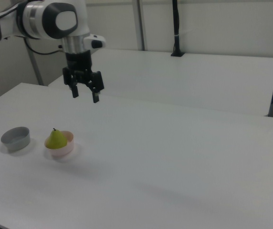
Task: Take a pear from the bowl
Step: 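Move the open gripper over the pink bowl holding the green pear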
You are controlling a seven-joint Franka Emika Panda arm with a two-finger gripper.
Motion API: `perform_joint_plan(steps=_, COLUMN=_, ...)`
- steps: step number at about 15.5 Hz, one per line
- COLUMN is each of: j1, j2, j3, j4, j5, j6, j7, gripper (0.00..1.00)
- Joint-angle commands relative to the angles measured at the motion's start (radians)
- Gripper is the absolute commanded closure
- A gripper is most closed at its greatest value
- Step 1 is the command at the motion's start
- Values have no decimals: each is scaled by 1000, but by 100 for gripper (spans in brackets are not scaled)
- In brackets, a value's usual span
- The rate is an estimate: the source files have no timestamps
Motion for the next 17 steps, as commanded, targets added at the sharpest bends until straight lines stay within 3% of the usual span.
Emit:
perform_joint_plan(steps=1, j1=93, j2=-4, j3=-6, j4=0, j5=12, j6=-8, j7=-5, gripper=0)
perform_joint_plan(steps=7, j1=191, j2=5, j3=-6, j4=-4, j5=27, j6=-10, j7=-11, gripper=0)
perform_joint_plan(steps=17, j1=267, j2=166, j3=-6, j4=-23, j5=15, j6=34, j7=-15, gripper=0)
